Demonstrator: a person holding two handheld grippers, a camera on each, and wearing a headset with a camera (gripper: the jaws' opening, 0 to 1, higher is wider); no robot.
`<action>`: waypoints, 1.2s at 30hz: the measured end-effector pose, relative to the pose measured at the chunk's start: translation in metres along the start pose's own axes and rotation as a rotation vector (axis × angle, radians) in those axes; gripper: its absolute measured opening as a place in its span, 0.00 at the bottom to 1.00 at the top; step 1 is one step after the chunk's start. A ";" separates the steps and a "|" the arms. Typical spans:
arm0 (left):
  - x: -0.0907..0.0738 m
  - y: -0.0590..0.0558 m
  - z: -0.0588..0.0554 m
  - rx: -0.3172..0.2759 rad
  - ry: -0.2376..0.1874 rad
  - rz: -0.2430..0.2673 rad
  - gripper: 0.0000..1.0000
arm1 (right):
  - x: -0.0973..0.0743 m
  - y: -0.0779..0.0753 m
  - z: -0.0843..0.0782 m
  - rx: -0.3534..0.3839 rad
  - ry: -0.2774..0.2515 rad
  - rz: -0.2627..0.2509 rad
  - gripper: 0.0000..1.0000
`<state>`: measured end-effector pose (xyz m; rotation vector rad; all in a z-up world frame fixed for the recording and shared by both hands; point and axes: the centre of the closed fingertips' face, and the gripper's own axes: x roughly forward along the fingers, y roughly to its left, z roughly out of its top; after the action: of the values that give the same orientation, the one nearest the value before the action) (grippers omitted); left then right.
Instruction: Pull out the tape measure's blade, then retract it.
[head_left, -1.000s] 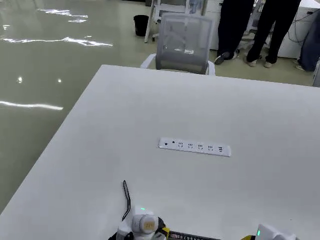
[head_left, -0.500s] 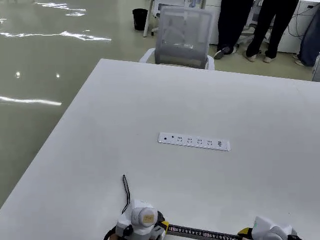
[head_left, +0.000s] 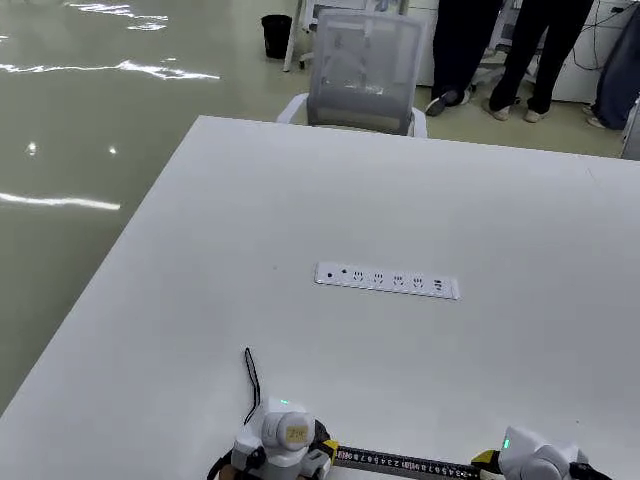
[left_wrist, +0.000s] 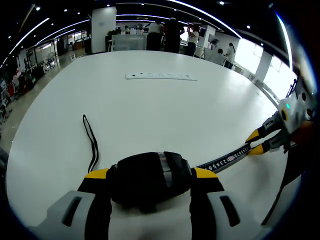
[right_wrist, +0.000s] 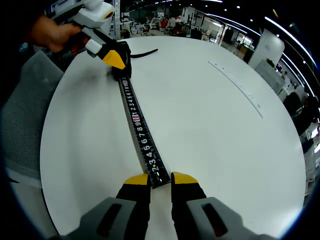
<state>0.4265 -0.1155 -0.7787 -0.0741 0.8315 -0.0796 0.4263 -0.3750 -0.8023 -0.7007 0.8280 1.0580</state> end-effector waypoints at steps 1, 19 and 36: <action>0.000 0.000 0.000 -0.005 0.000 -0.003 0.60 | 0.001 0.000 0.000 0.001 -0.001 0.000 0.14; 0.000 0.000 0.000 -0.004 0.009 -0.001 0.60 | 0.003 0.003 0.006 -0.004 -0.002 0.001 0.14; 0.002 0.000 0.001 0.004 0.010 -0.003 0.60 | 0.005 0.004 0.010 -0.009 0.005 0.005 0.14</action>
<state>0.4287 -0.1152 -0.7795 -0.0712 0.8415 -0.0848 0.4264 -0.3634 -0.8022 -0.7094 0.8307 1.0655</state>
